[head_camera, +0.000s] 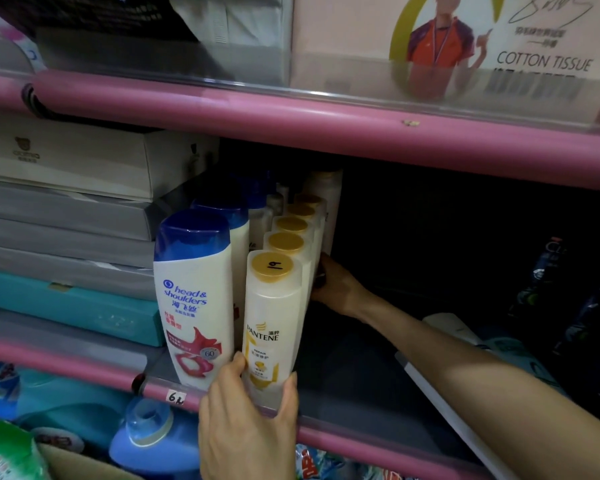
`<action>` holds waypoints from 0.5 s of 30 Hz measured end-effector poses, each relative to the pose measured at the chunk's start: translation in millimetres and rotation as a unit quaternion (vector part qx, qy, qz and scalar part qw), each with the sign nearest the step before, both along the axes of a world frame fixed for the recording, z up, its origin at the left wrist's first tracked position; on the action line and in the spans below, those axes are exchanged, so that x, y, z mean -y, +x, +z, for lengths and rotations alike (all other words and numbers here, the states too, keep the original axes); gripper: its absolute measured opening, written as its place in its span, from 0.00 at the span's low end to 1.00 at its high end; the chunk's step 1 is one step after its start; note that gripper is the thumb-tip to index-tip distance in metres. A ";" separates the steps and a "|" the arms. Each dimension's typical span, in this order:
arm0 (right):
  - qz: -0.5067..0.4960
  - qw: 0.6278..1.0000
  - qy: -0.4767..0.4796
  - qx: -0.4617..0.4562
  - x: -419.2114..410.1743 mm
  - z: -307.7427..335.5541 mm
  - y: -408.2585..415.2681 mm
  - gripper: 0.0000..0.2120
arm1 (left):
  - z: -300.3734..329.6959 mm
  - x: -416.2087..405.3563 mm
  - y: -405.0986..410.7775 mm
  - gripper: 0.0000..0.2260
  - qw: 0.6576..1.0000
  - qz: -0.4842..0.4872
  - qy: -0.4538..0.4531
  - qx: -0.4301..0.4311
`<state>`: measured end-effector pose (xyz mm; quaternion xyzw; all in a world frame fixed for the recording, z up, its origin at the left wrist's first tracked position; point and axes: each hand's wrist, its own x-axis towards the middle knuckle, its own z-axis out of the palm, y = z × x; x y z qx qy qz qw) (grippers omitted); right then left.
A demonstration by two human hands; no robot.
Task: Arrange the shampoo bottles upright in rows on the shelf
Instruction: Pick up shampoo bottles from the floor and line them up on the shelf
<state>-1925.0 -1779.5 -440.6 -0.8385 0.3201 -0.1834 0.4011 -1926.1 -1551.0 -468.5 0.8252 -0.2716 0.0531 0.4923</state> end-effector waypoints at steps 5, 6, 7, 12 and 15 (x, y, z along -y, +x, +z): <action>-0.002 1.000 -0.005 -0.015 3.1 -7.4 5.2 0.34 | -1.6 0.8 1.2 0.29 1.000 -0.003 0.003 0.004; -0.010 1.000 -0.005 -0.007 2.4 -9.1 4.1 0.33 | -1.5 0.7 1.0 0.29 1.000 -0.002 0.002 0.002; -0.019 1.000 -0.009 0.000 2.2 -9.9 2.7 0.33 | -1.4 0.5 0.8 0.28 1.000 -0.001 0.003 0.002; -0.033 0.999 -0.030 -0.003 6.0 -2.1 -3.5 0.30 | -1.0 -0.1 -0.4 0.29 1.000 0.000 0.001 -0.001; -0.038 0.998 -0.047 -0.020 7.6 3.0 -4.1 0.29 | -1.1 -0.1 -0.4 0.29 1.000 -0.001 -0.004 -0.002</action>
